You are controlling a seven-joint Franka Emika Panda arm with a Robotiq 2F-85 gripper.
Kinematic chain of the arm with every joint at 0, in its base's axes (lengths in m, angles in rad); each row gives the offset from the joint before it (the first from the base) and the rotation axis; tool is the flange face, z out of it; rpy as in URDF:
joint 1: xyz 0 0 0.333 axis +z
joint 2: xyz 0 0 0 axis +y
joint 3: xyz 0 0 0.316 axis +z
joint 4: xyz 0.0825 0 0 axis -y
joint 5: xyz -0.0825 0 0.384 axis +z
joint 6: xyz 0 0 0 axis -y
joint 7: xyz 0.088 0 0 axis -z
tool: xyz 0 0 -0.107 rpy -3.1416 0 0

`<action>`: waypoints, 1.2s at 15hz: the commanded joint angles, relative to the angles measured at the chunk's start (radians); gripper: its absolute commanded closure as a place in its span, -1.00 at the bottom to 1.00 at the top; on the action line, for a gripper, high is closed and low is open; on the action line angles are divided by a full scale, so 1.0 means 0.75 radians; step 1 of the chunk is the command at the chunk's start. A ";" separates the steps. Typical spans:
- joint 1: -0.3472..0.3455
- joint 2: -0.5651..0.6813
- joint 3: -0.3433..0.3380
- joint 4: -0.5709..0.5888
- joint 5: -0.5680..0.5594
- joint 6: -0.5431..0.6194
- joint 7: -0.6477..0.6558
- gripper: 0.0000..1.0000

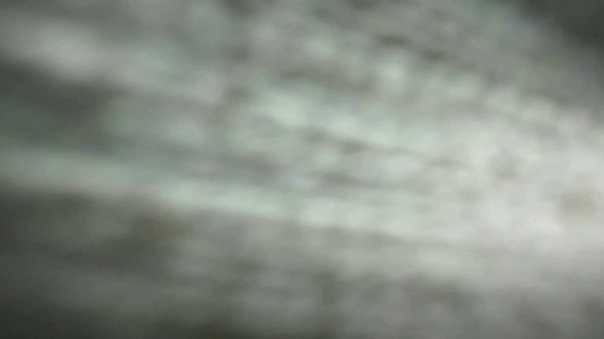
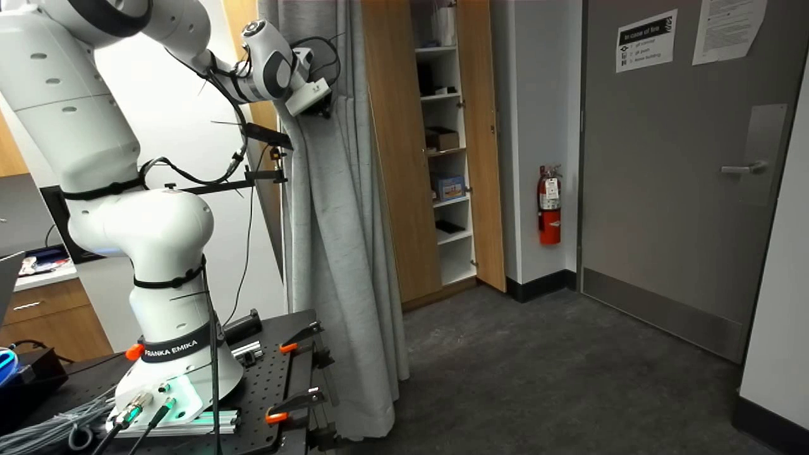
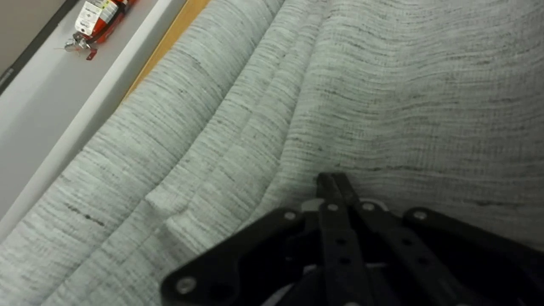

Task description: Draw the curtains open

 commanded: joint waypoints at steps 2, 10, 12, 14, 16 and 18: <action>-0.030 0.111 0.011 0.097 -0.090 -0.017 0.010 1.00; -0.074 0.156 0.014 0.140 -0.183 -0.007 0.031 1.00; -0.081 0.164 0.015 0.146 -0.193 0.000 0.038 1.00; -0.090 0.169 0.017 0.151 -0.205 0.004 0.052 1.00; -0.097 0.170 0.019 0.153 -0.221 -0.001 0.081 0.96; -0.101 0.168 0.019 0.152 -0.245 -0.007 0.110 0.46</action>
